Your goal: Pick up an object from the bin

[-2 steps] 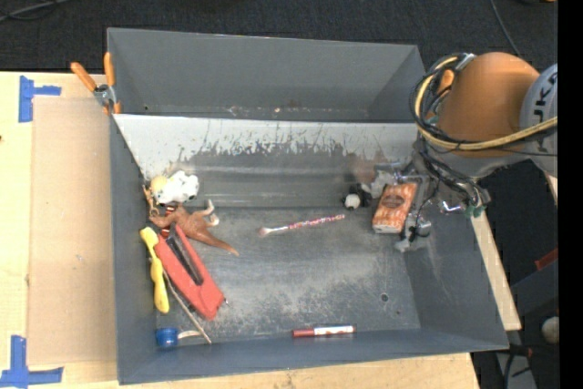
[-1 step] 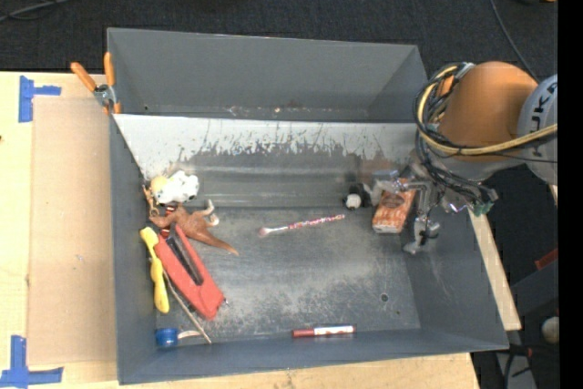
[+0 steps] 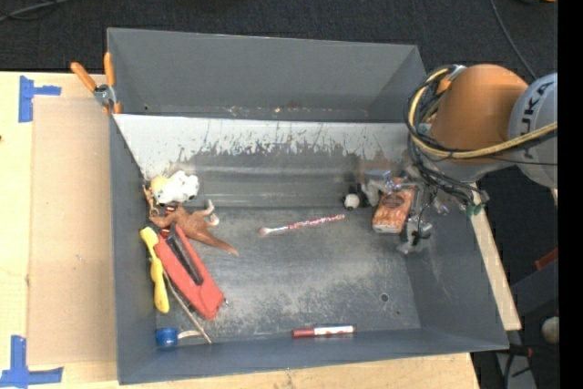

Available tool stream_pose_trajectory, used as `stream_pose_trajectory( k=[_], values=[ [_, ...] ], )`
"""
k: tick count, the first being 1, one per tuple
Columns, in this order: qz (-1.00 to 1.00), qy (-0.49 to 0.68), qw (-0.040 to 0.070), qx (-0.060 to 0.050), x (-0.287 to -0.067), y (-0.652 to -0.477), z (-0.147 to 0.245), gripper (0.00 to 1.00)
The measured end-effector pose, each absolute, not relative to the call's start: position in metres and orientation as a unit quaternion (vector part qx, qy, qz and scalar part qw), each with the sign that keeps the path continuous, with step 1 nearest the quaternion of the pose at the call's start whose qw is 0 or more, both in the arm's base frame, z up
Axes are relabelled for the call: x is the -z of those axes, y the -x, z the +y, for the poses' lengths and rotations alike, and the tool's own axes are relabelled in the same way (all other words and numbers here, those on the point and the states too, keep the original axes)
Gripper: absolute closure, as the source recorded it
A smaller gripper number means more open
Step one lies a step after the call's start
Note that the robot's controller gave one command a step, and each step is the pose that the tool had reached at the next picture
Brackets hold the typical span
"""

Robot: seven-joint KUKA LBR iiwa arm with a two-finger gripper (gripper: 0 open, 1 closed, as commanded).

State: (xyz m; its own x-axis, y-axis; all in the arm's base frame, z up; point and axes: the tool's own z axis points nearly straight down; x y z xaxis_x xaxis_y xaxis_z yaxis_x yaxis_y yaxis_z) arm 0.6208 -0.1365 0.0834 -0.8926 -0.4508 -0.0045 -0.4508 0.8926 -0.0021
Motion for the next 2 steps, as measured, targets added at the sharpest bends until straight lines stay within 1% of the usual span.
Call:
stream_pose_trajectory(
  k=[1, 2],
  values=[
    [0.974, 0.227, 0.002, 0.000, -0.130, -0.619, -0.155, 0.00],
    [0.970, 0.241, -0.001, -0.003, -0.081, -0.620, -0.147, 0.00]
  ],
)
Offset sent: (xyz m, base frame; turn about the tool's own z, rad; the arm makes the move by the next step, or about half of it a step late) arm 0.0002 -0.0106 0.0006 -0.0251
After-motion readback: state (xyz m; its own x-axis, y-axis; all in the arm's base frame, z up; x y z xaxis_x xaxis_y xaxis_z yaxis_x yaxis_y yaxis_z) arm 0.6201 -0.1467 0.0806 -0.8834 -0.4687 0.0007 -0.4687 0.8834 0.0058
